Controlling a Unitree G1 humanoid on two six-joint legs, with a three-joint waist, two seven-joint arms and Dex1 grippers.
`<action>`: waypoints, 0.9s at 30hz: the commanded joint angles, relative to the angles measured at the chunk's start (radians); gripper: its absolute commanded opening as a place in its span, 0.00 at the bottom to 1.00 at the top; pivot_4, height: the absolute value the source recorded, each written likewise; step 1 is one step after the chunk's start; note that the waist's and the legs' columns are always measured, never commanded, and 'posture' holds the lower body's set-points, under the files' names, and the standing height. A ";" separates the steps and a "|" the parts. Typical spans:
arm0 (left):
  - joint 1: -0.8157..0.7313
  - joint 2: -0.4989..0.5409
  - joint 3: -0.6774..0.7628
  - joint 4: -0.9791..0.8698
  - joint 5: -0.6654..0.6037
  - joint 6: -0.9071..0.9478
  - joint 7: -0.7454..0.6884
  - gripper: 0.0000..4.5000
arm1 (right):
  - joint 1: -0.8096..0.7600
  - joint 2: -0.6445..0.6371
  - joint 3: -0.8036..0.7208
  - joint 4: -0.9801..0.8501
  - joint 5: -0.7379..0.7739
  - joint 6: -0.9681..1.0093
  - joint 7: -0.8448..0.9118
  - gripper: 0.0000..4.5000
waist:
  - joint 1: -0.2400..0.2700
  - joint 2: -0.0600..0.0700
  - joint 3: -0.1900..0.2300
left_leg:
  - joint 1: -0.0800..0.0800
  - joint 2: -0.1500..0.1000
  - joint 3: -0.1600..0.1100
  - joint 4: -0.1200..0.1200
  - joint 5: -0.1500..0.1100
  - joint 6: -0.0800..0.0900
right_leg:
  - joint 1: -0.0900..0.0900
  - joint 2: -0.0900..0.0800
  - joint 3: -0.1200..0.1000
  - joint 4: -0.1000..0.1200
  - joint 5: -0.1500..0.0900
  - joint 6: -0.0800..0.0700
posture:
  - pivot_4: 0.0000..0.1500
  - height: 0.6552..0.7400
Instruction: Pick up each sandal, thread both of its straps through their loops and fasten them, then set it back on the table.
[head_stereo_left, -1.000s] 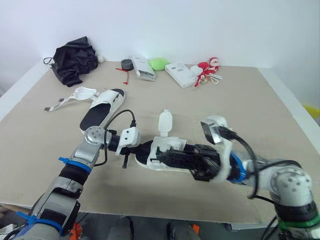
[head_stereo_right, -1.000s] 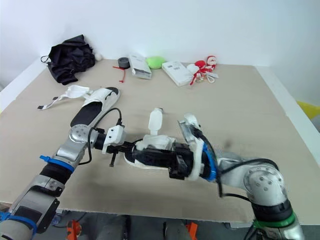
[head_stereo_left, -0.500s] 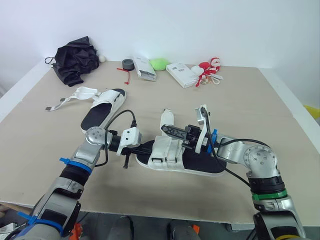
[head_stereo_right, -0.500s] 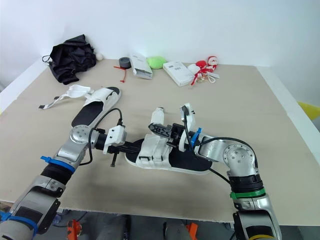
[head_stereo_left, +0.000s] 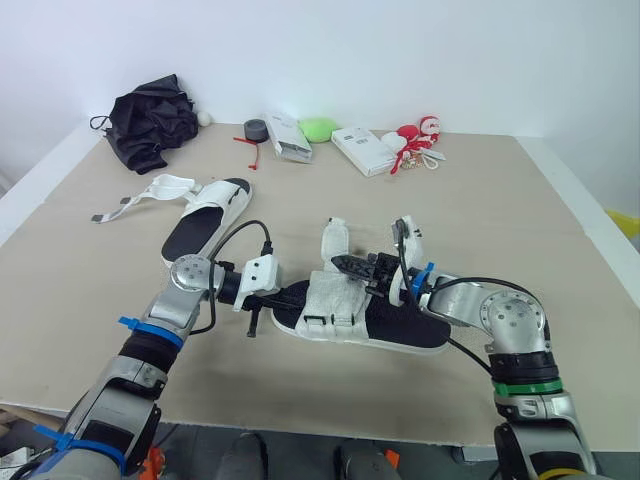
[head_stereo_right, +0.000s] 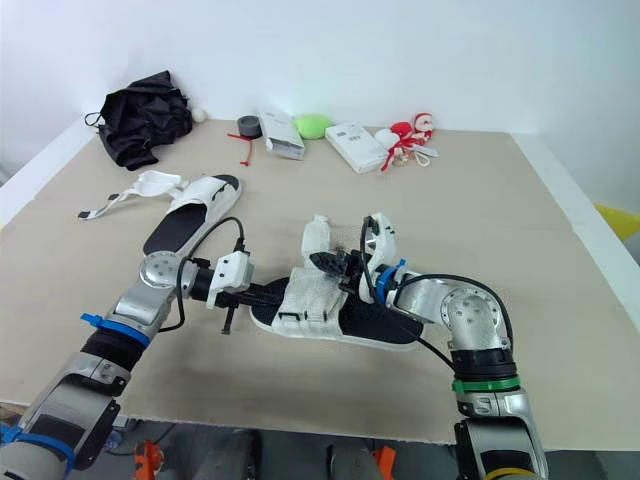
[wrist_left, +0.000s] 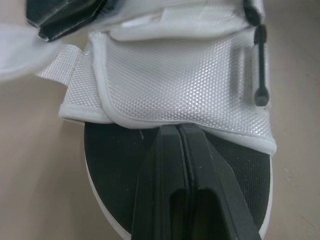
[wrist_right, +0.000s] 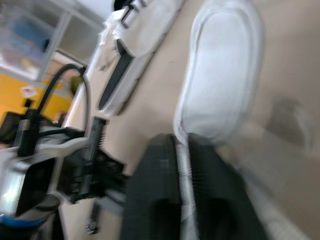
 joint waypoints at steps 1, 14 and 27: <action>0.054 0.011 -0.071 0.059 0.072 0.036 -0.017 0.00 | 0.004 0.001 -0.023 -0.032 -0.026 0.029 -0.015 0.55 | 0.000 0.000 0.000 | 0.000 0.000 0.000 0.000 0.000 0.000 | 0.000 0.000 0.000 0.000 0.000 0.000 | 1.00 0.98; 0.048 0.008 -0.075 0.064 0.073 0.037 -0.024 0.00 | -0.157 -0.032 -0.103 0.072 -0.093 0.071 0.111 0.85 | -0.002 0.003 0.002 | 0.000 0.000 0.001 0.000 0.000 0.000 | -0.001 0.001 0.001 0.000 0.001 0.000 | 1.00 0.98; 0.059 0.016 -0.063 0.048 0.070 0.039 -0.019 0.00 | -0.350 -0.078 0.047 0.364 -0.382 0.127 0.456 0.85 | -0.002 0.003 0.002 | -0.001 0.000 0.001 0.000 0.000 0.000 | -0.002 0.001 0.001 0.000 0.000 0.000 | 1.00 0.98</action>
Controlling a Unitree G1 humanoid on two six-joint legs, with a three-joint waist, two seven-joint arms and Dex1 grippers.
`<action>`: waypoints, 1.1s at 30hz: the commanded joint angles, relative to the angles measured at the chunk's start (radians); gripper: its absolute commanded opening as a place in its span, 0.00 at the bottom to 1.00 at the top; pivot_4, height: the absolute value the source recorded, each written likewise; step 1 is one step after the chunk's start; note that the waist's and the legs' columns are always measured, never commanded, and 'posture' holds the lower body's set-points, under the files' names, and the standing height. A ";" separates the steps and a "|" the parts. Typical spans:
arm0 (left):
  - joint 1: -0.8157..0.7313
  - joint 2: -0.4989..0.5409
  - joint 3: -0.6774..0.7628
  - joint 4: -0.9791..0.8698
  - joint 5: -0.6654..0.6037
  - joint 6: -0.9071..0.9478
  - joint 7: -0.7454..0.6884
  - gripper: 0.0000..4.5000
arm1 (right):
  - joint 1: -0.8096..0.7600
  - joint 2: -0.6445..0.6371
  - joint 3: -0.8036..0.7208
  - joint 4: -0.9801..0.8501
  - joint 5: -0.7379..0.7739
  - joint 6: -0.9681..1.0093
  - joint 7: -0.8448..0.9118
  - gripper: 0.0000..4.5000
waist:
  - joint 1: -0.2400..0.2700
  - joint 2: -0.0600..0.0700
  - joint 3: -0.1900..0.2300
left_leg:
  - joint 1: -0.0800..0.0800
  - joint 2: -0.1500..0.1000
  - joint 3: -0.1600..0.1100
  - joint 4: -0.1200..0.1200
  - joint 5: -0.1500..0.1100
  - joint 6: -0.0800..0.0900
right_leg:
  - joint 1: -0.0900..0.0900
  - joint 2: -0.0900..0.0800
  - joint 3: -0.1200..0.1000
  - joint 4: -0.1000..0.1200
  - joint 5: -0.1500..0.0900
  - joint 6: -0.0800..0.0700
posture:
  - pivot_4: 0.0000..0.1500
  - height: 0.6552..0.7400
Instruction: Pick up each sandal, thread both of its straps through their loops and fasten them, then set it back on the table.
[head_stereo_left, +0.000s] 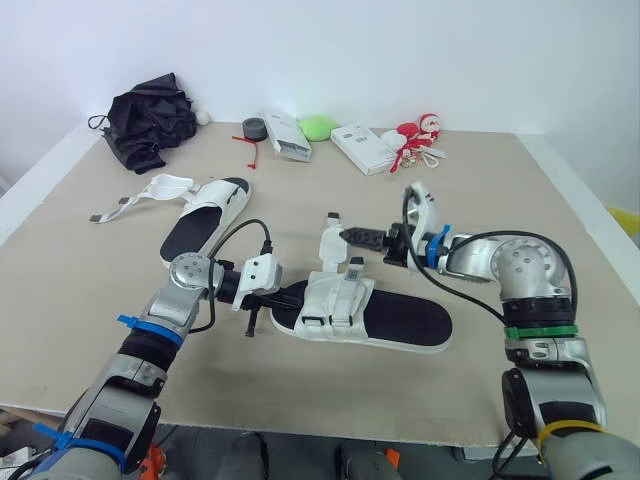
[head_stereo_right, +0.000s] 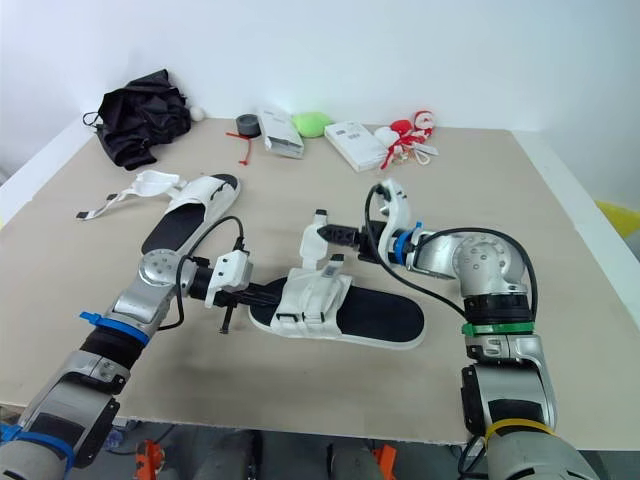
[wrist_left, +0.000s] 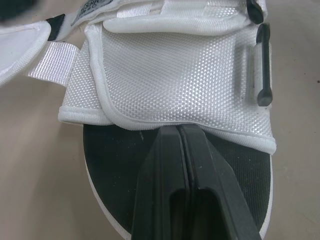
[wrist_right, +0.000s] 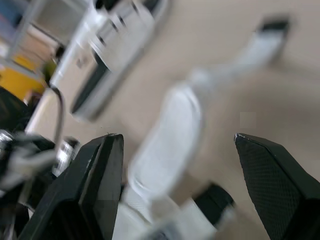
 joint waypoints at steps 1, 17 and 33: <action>0.065 0.013 -0.067 0.047 0.071 0.038 -0.002 0.00 | -0.075 0.000 0.014 0.038 -0.066 -0.015 0.104 0.85 | -0.001 0.000 0.000 | 0.000 0.000 0.000 0.000 0.000 0.000 | 0.000 0.000 0.000 0.000 0.000 0.000 | 1.00 0.98; 0.086 0.022 -0.060 0.004 0.067 0.061 0.022 0.00 | -0.373 0.206 -0.021 0.574 -0.351 -0.298 0.366 0.85 | -0.006 0.002 0.001 | 0.000 0.000 -0.002 0.000 0.000 0.000 | 0.000 0.001 -0.002 0.001 0.000 0.001 | 1.00 0.98; 0.132 0.029 -0.053 -0.058 0.063 0.098 0.049 0.00 | -0.504 0.265 -0.138 0.842 -0.501 -0.546 0.385 0.35 | -0.011 0.003 0.002 | 0.000 0.000 -0.001 -0.001 0.000 -0.001 | 0.000 0.001 -0.001 0.001 0.000 0.000 | 1.00 0.98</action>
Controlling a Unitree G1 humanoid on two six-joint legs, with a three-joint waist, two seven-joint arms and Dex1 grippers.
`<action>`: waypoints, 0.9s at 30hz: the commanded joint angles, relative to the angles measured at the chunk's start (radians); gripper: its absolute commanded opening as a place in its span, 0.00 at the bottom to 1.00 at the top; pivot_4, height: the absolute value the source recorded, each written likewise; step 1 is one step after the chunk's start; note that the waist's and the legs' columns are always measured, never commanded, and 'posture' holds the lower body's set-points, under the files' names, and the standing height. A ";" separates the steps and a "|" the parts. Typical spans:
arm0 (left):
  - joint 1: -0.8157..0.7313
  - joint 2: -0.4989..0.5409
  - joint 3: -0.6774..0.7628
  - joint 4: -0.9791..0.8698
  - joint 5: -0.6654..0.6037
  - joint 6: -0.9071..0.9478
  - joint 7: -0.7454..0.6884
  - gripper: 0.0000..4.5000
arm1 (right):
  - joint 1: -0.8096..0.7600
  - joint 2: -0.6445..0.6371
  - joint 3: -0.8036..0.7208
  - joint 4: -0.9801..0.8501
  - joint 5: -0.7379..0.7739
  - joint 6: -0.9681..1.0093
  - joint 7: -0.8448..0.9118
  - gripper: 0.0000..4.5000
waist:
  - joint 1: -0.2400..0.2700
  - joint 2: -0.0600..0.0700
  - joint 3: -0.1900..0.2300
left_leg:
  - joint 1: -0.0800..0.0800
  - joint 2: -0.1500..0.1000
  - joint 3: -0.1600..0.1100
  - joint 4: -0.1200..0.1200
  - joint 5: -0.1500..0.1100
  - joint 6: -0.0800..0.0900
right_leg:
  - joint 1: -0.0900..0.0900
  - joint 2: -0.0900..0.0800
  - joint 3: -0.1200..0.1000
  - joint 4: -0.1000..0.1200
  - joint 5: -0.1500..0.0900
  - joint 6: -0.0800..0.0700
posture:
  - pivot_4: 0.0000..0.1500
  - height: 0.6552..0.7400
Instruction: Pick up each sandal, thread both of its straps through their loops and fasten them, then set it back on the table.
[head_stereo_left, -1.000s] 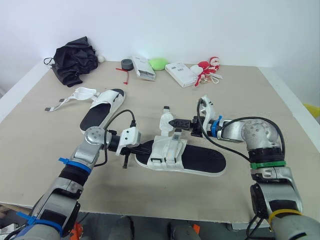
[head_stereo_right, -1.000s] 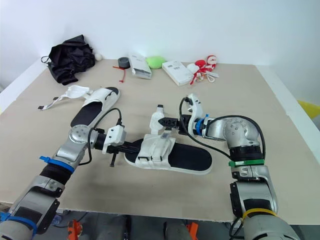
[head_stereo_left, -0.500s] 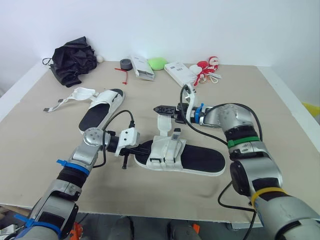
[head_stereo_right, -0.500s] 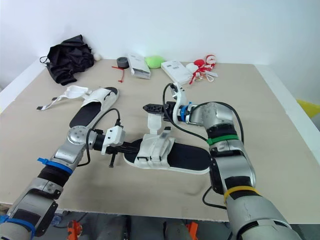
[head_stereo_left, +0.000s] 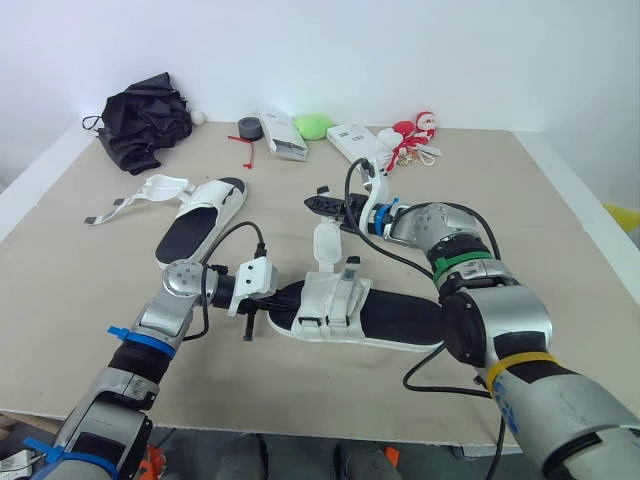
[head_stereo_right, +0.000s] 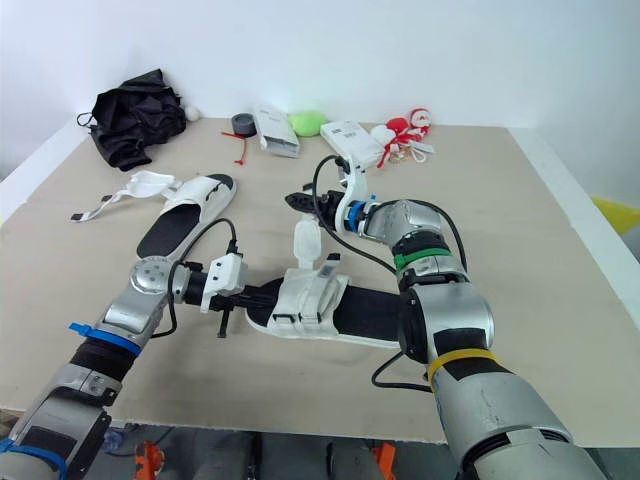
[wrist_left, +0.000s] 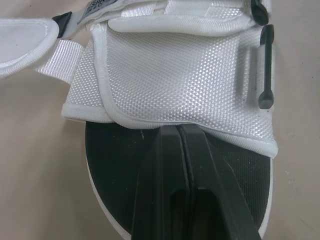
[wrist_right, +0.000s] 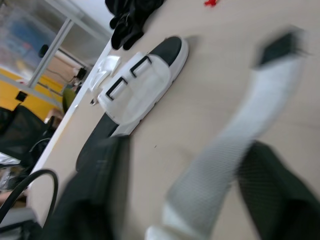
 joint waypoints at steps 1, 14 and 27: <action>0.059 0.007 -0.074 0.059 0.065 0.047 -0.007 0.00 | -0.038 -0.001 -0.025 -0.016 -0.017 -0.020 0.046 0.26 | 0.000 0.000 0.000 | 0.000 0.000 0.000 0.000 0.000 0.000 | 0.000 0.000 0.000 0.000 0.000 0.000 | 1.00 0.98; 0.041 -0.009 -0.077 0.089 0.066 0.035 -0.009 0.00 | 0.256 -0.036 0.031 -0.671 0.020 -0.095 0.375 0.01 | 0.005 0.001 0.000 | -0.001 0.000 -0.001 0.001 0.000 0.000 | 0.001 0.000 -0.001 0.000 0.000 0.001 | 1.00 0.98; 0.024 -0.005 -0.074 0.113 0.069 0.026 -0.026 0.00 | 0.698 -0.140 0.287 -1.271 -0.416 -0.830 0.259 0.01 | 0.009 0.000 0.000 | -0.001 -0.001 -0.001 0.002 0.000 -0.002 | 0.000 0.000 -0.001 0.000 -0.001 0.003 | 1.00 0.98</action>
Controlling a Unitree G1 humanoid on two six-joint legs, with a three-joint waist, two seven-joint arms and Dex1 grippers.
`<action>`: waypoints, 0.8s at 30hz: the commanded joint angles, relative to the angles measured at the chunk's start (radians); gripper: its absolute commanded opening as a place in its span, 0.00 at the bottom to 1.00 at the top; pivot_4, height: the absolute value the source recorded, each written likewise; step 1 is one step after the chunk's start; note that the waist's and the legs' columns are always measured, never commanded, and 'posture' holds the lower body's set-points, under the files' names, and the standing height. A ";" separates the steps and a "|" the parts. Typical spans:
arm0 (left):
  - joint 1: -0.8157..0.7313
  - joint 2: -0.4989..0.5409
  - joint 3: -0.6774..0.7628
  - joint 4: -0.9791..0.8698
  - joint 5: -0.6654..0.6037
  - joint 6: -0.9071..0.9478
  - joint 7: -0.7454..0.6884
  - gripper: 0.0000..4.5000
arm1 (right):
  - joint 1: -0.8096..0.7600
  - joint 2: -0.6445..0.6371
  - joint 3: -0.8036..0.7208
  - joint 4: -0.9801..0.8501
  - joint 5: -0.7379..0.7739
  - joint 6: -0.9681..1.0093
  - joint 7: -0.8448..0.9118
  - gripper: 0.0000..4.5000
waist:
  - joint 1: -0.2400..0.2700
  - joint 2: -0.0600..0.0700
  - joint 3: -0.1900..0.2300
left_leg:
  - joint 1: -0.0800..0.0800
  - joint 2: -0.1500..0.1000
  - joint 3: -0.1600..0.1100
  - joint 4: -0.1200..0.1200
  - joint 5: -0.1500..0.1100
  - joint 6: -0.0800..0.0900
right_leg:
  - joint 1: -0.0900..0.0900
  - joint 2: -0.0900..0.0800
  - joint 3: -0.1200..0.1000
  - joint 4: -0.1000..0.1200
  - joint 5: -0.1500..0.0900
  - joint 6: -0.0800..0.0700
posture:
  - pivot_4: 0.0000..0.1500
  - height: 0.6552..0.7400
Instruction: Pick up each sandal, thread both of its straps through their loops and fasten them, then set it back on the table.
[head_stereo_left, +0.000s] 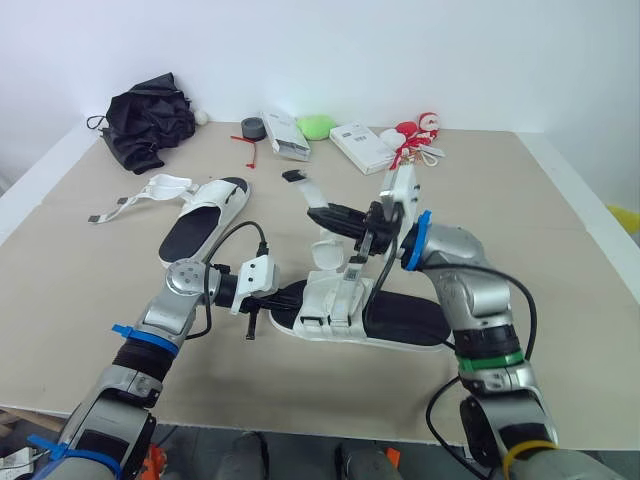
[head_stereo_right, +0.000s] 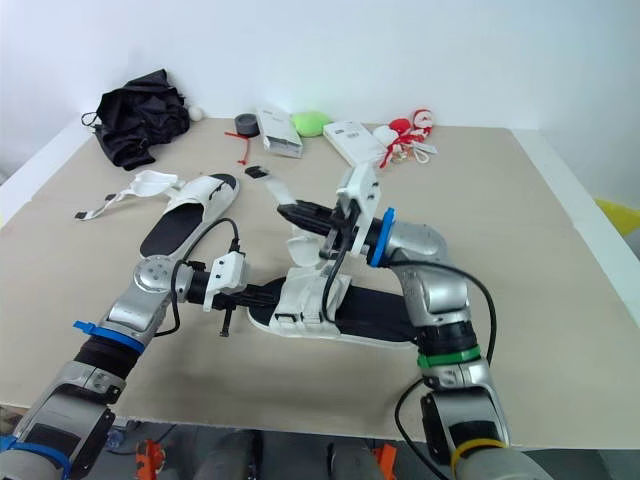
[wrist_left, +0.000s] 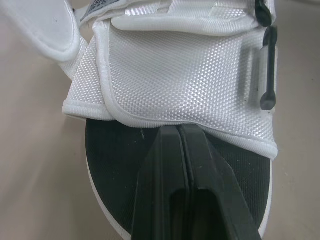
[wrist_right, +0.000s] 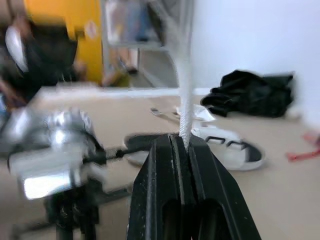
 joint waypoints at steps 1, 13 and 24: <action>0.045 0.012 -0.073 0.078 0.070 0.027 -0.016 0.00 | 0.054 -0.062 0.069 -0.055 -0.177 -0.362 -0.025 0.01 | -0.001 -0.001 0.000 | 0.001 0.000 0.000 0.000 -0.001 -0.001 | 0.000 0.000 0.000 0.000 0.000 0.000 | 1.00 0.98; 0.032 0.015 -0.074 0.097 0.072 0.018 -0.027 0.00 | 0.080 -0.244 0.164 0.105 -0.492 -1.119 -0.199 0.01 | -0.002 -0.002 0.000 | 0.003 0.000 0.002 0.000 0.000 -0.002 | 0.002 0.000 0.003 0.000 0.000 -0.001 | 1.00 0.98; 0.009 0.004 -0.078 0.128 0.076 0.006 -0.035 0.00 | 0.080 -0.375 0.232 0.141 -0.548 -1.053 -0.169 0.71 | -0.003 -0.003 0.000 | 0.009 0.000 0.003 0.001 0.000 -0.002 | 0.007 0.000 0.005 0.000 0.000 -0.006 | 1.00 0.98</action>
